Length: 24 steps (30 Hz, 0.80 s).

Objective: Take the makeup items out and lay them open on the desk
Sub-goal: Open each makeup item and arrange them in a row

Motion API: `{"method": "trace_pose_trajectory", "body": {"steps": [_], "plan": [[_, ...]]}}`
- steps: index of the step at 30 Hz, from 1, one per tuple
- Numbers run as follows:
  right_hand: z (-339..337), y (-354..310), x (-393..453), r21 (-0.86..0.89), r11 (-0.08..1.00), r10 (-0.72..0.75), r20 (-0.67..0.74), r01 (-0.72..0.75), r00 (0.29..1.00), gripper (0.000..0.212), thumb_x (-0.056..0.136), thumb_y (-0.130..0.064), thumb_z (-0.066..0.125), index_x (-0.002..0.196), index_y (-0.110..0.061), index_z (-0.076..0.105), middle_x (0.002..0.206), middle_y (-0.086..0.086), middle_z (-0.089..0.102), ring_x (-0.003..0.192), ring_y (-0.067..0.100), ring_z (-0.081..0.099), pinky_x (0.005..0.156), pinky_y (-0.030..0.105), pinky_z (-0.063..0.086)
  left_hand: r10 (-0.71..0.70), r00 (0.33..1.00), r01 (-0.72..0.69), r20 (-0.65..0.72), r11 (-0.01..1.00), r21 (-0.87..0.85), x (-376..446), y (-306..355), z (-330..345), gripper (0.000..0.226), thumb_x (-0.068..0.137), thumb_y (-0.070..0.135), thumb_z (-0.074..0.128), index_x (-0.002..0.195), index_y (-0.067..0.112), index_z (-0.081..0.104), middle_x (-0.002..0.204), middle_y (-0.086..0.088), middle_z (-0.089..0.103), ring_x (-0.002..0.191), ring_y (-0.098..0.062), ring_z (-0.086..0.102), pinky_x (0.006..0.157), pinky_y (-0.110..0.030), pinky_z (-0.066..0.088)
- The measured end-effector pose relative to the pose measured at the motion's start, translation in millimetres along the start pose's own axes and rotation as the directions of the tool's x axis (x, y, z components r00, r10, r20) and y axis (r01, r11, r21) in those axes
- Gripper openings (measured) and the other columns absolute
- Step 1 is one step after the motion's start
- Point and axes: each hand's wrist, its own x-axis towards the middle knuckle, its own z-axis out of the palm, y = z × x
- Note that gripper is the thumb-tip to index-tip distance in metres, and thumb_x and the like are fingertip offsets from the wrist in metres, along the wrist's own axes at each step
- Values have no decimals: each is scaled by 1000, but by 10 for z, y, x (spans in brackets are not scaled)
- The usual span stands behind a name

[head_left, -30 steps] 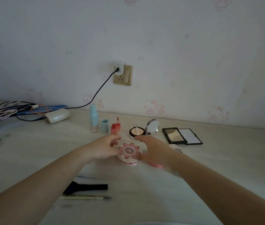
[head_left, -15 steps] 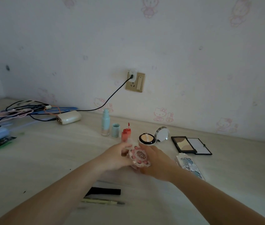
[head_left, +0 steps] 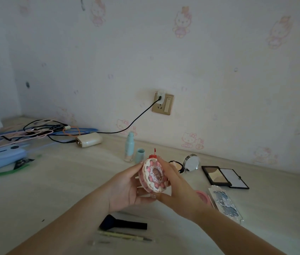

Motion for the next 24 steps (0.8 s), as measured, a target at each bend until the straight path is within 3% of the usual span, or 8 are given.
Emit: {"method": "trace_pose_trajectory", "body": {"steps": [3,7,10,12,15,19,24], "plan": [[22,-83,59,31,999,-9,8,9,1000,86,80,-21,72,145,-38,17,143,-10,33,123,-7,39,92,5,39,18,996,-11,86,997,-71,-73,31,-22,50,82,49,54,113,13,69,126,-17,61,111,-32,58,85,-43,54],[37,-243,169,115,992,47,54,-53,997,86,80,-27,71,134,-55,10,140,-12,36,124,-7,38,98,15,42,54,998,-50,28,990,-134,-111,73,-17,53,76,40,68,120,10,63,123,-16,61,104,-30,60,74,-38,56],[50,-368,270,243,957,141,90,-159,986,75,85,-38,63,143,-48,16,137,-14,39,120,-9,40,96,13,37,96,992,-101,-78,993,-68,-130,67,20,43,68,36,71,105,13,70,105,-12,67,81,-23,67,79,-40,57],[72,-411,346,327,925,172,94,-193,981,65,87,-44,58,143,-45,25,140,-13,44,124,-4,43,102,21,38,128,987,-133,-100,990,-42,-161,61,33,41,68,38,70,103,16,70,101,-9,68,76,-20,68,81,-40,57],[126,-420,447,347,915,187,92,-207,978,54,87,-45,58,137,-44,37,131,-13,55,122,1,50,107,36,40,149,982,-153,-120,988,-29,-202,80,1,35,71,39,70,100,19,73,98,-5,71,79,-19,69,84,-40,56],[216,-431,511,374,900,210,81,-225,974,48,84,-51,58,129,-50,42,122,-16,60,116,4,55,104,42,44,149,980,-147,-134,989,21,-264,129,-53,23,85,38,62,96,21,74,89,0,72,79,-18,67,87,-39,55],[295,-504,542,396,892,201,77,-215,976,49,90,-42,55,136,-38,41,118,-15,61,113,2,57,103,40,45,167,980,-163,-106,986,42,-311,169,-139,26,86,35,61,105,21,72,91,1,72,80,-17,67,95,-41,51]]}}
